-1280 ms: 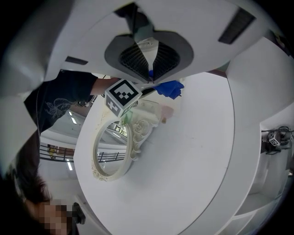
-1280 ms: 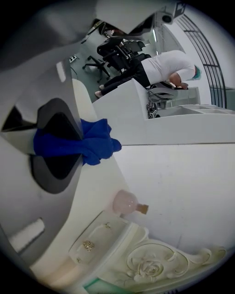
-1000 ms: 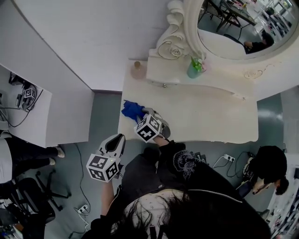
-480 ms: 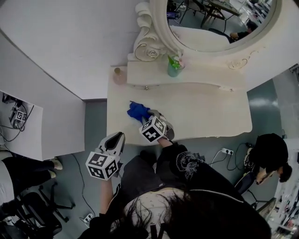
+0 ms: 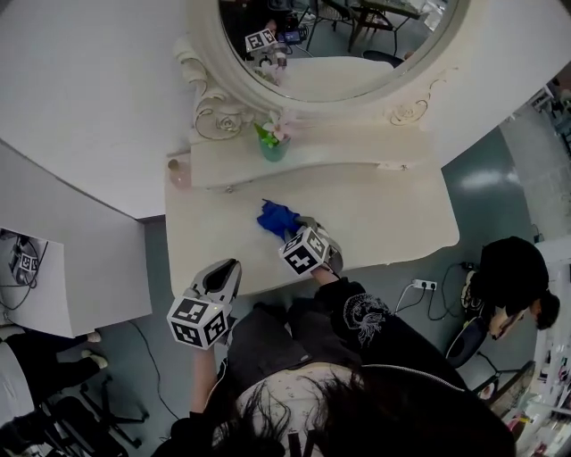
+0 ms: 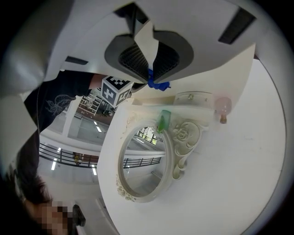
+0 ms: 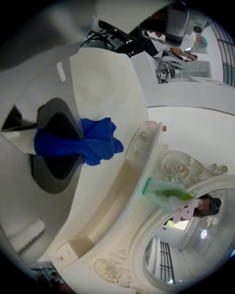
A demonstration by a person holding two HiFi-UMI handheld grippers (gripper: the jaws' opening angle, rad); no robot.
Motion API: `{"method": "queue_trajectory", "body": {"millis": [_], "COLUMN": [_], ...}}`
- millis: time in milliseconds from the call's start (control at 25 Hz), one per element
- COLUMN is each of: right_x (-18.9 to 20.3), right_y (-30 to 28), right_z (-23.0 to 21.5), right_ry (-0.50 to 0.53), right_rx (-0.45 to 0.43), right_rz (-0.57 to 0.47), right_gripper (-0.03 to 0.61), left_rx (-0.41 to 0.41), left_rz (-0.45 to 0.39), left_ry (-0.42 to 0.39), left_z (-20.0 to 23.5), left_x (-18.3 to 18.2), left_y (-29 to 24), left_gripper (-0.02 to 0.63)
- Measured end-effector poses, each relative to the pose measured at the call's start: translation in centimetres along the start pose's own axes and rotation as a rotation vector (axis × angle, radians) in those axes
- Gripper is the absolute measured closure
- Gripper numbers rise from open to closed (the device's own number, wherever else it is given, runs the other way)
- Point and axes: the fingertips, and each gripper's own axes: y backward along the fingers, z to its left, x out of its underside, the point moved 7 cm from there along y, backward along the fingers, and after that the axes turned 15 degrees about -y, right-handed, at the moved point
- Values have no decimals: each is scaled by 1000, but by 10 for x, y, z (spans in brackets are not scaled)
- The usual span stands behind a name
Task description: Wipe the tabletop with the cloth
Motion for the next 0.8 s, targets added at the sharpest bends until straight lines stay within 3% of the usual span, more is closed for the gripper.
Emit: {"method": "queue_trajectory", "body": {"millis": [440, 800], "right_x": [46, 90], "right_y": [36, 72], "right_z": [-146, -262], "right_ry": [-127, -222], "right_rx": [90, 181], "right_rz": [-2, -28], "right_gripper": [491, 491], "left_rx": [91, 110], "left_rz": [34, 43], "left_ry": [-68, -112], "left_z": [-67, -118], "left_x": [-44, -76], "left_y": [-88, -150], "left_gripper": [606, 605]}}
